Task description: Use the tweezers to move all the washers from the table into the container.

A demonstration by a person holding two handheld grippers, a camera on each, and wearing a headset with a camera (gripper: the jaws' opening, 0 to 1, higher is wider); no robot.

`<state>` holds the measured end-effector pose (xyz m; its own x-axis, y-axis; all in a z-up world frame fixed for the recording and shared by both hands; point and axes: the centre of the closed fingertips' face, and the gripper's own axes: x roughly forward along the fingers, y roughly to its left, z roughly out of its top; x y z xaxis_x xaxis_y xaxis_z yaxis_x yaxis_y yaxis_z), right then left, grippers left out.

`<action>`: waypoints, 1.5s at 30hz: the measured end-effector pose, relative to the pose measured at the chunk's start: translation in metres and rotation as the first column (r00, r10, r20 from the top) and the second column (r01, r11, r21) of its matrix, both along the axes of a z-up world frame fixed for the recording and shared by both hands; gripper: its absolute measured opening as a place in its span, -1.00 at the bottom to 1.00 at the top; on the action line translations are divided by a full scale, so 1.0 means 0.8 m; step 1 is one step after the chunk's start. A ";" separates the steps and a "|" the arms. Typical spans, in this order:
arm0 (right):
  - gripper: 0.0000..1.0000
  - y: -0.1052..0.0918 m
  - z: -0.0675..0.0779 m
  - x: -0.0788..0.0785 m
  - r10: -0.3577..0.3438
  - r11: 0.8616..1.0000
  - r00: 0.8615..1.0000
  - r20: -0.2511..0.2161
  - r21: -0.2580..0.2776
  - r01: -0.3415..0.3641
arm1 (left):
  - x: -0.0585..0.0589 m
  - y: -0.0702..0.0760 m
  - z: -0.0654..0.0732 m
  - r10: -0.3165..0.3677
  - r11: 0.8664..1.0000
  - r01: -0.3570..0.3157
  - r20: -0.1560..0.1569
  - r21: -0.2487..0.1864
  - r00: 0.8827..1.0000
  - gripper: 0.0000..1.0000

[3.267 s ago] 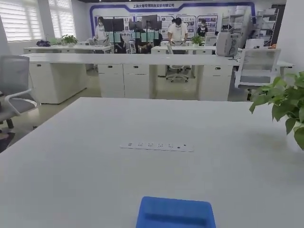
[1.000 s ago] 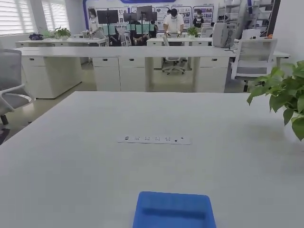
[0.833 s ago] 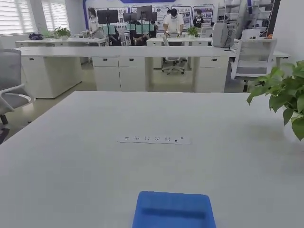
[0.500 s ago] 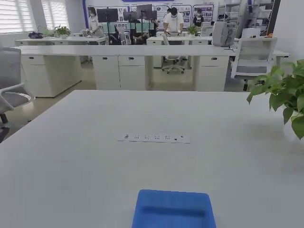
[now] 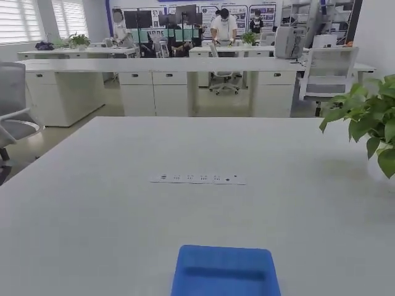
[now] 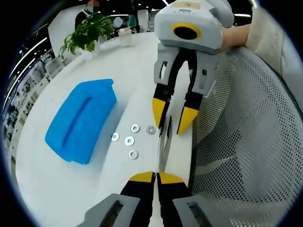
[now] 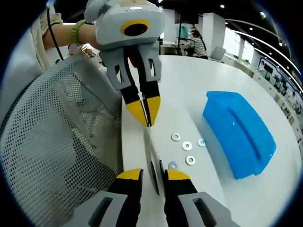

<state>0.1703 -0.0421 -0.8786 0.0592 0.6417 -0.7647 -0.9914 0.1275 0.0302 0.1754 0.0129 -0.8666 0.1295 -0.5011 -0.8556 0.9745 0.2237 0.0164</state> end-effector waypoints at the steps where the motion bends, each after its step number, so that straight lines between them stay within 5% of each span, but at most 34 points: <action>1: -0.72 0.000 0.000 0.000 0.000 1.000 1.000 0.000 0.001 0.000 | -0.001 -0.001 0.005 -0.008 1.000 0.008 0.004 -0.004 1.000 -1.00; 20: -0.87 0.004 0.012 0.006 -0.013 0.999 1.000 0.018 0.048 0.012 | -0.002 -0.042 0.081 -0.080 0.991 0.085 0.059 -0.102 0.995 -1.00; 27: -0.98 0.001 0.009 0.006 0.015 1.000 0.999 0.034 0.027 -0.015 | 0.001 -0.029 0.047 -0.043 0.996 0.044 0.018 -0.081 0.999 -1.00; 35: -0.95 0.003 0.012 0.006 0.009 0.999 0.999 0.033 0.039 -0.010 | 0.008 -0.003 0.015 0.012 0.999 -0.011 0.015 -0.036 1.000 -0.90; 45: -0.95 -0.001 0.012 0.007 0.007 0.999 0.999 0.037 0.032 -0.009 | 0.019 -0.001 -0.006 -0.044 0.999 0.043 0.012 0.024 0.999 -0.86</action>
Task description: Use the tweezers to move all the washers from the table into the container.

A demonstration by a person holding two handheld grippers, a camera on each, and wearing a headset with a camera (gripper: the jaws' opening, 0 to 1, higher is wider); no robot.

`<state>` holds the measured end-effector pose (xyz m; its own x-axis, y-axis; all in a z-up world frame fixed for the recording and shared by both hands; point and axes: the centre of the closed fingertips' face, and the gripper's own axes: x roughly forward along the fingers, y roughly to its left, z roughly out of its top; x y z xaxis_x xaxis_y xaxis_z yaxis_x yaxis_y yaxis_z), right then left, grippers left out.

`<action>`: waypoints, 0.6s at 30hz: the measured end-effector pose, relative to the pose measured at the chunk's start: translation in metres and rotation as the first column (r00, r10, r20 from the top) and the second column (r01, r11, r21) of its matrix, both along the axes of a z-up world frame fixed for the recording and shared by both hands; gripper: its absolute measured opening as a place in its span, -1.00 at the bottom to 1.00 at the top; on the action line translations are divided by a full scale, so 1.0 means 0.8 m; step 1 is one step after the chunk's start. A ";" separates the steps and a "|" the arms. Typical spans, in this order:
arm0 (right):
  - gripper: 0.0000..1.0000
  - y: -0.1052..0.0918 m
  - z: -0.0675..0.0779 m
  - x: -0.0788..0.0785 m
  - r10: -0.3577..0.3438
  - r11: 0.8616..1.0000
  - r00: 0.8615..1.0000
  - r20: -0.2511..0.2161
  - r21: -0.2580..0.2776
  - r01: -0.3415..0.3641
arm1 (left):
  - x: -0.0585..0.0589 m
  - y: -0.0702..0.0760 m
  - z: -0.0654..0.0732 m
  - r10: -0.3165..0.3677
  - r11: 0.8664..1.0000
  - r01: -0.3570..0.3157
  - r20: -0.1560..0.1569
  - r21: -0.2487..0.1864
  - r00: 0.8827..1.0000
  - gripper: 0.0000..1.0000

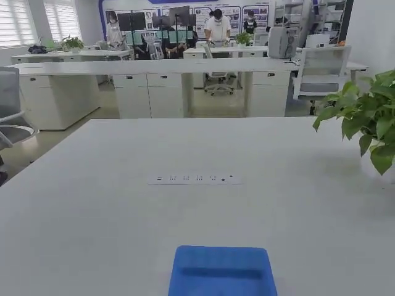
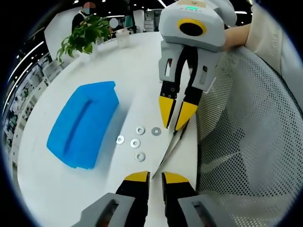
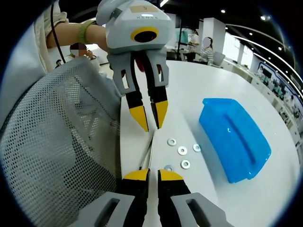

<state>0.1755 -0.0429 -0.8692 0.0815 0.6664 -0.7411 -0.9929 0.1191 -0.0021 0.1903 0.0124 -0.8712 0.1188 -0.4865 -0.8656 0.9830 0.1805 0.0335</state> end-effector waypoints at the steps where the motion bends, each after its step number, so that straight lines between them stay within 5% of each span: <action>1: -0.95 0.000 0.000 0.000 0.000 1.000 1.000 0.000 0.000 0.000 | 0.000 0.000 -0.002 -0.010 1.000 0.010 -0.001 0.009 1.000 -0.88; 8: -0.93 -0.001 0.003 0.002 -0.014 1.000 1.000 0.001 0.012 0.014 | -0.001 0.003 -0.012 -0.090 0.994 0.090 0.011 0.068 0.996 -1.00; 18: -0.85 0.004 0.002 -0.002 0.004 1.000 1.000 -0.001 0.015 -0.004 | -0.012 0.006 -0.008 -0.142 0.988 0.141 0.006 0.065 0.990 -1.00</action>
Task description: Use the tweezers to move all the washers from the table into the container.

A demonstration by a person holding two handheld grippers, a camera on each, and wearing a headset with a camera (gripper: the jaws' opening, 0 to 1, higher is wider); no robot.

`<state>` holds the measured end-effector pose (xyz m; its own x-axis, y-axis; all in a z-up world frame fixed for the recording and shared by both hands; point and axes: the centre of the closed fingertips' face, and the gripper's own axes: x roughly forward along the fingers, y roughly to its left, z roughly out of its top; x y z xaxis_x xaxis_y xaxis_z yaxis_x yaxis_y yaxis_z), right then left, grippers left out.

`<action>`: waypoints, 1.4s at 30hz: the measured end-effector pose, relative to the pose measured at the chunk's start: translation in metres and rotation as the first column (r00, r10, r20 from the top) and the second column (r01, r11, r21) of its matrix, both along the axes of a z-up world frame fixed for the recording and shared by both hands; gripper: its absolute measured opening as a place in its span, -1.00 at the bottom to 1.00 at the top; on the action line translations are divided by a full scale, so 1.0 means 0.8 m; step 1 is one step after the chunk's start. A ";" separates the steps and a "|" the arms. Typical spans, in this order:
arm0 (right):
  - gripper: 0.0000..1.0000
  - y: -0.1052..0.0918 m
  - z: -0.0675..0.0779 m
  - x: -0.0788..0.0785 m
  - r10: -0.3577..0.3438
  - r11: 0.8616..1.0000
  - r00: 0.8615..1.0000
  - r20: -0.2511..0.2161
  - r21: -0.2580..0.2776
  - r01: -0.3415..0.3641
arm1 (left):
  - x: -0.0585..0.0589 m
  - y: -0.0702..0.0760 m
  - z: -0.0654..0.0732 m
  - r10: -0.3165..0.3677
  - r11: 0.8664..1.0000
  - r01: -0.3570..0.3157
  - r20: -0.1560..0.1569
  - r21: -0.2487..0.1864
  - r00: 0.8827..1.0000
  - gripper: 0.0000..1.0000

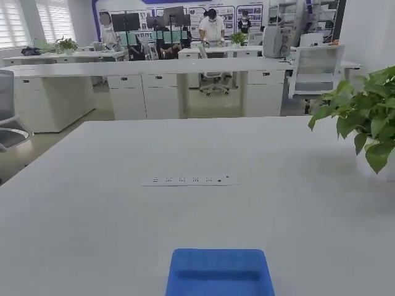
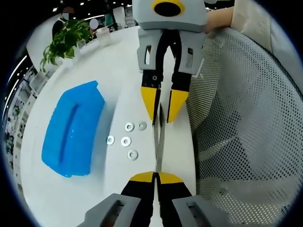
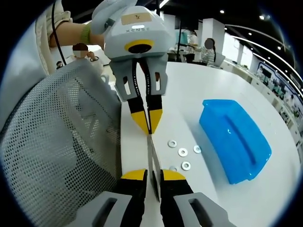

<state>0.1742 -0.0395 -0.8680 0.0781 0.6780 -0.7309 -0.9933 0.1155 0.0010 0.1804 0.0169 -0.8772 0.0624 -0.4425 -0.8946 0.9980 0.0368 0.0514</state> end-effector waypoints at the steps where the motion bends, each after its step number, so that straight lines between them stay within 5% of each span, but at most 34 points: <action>1: -0.85 0.001 0.000 0.000 0.002 1.000 1.000 0.001 0.001 -0.002 | -0.001 0.000 0.002 -0.003 1.000 0.003 0.003 -0.005 1.000 -1.00; 14: -0.78 0.002 0.002 -0.001 0.009 1.000 1.000 0.012 0.002 -0.009 | -0.009 -0.006 0.048 0.010 0.998 -0.007 0.047 -0.063 0.999 -1.00; 32: -0.85 0.004 0.009 0.001 -0.002 1.000 1.000 0.009 0.026 0.002 | -0.015 -0.040 0.113 -0.031 0.990 0.042 0.083 -0.138 0.996 -1.00; 42: -0.84 0.007 0.017 0.008 -0.044 0.996 0.999 -0.029 0.078 0.046 | -0.008 -0.053 0.127 0.034 0.967 -0.021 0.045 -0.255 0.998 -1.00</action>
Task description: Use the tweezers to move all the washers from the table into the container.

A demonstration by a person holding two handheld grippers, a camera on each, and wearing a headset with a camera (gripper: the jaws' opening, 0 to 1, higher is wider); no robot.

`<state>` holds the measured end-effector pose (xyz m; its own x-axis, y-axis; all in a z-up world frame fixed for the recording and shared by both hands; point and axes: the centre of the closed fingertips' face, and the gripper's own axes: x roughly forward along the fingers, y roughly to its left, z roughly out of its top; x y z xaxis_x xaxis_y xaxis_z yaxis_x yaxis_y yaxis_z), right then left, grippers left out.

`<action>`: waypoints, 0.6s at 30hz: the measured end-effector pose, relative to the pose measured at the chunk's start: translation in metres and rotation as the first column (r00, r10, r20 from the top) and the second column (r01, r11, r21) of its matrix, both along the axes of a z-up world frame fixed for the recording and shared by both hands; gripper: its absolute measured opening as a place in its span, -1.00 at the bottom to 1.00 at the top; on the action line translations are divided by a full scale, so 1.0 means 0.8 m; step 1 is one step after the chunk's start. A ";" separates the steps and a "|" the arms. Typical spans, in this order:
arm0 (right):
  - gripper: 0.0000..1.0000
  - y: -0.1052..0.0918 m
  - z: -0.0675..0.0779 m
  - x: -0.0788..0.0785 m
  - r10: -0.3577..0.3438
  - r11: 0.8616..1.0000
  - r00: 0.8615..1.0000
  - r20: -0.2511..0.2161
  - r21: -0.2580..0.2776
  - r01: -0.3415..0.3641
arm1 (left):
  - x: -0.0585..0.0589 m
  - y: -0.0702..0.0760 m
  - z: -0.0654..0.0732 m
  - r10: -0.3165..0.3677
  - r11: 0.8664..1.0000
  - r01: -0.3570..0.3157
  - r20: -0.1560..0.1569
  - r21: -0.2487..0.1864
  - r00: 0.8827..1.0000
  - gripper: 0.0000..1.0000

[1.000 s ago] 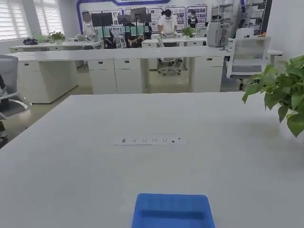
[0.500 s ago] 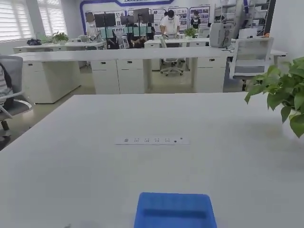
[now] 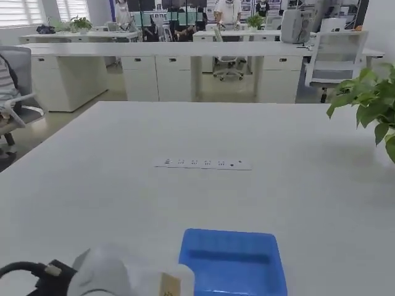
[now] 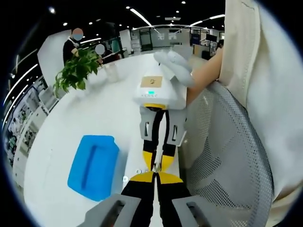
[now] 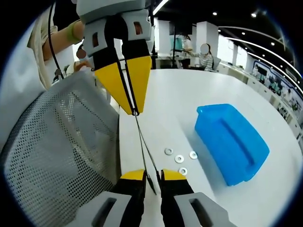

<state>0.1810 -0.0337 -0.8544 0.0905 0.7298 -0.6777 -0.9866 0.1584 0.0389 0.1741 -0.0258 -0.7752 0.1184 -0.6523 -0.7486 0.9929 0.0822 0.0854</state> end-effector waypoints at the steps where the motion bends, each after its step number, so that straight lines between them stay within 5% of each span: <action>1: -0.84 0.001 0.002 0.001 -0.003 1.000 1.000 -0.003 0.007 0.003 | 0.001 -0.001 0.002 0.005 1.000 -0.005 -0.004 -0.013 1.000 -1.00; 10: -0.84 0.012 0.015 0.014 -0.021 0.998 1.000 -0.003 0.053 0.021 | 0.014 -0.004 0.018 0.017 0.999 -0.017 -0.006 -0.052 1.000 -1.00; 18: -0.84 0.017 0.015 0.022 -0.034 0.997 0.999 -0.007 0.067 0.035 | 0.022 -0.010 0.019 -0.019 1.000 0.019 0.009 -0.024 1.000 -1.00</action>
<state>0.1984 -0.0200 -0.8423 0.1129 0.7703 -0.6276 -0.9803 0.1893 0.0560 0.1918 -0.0336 -0.7601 0.1124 -0.6727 -0.7313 0.9936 0.0653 0.0926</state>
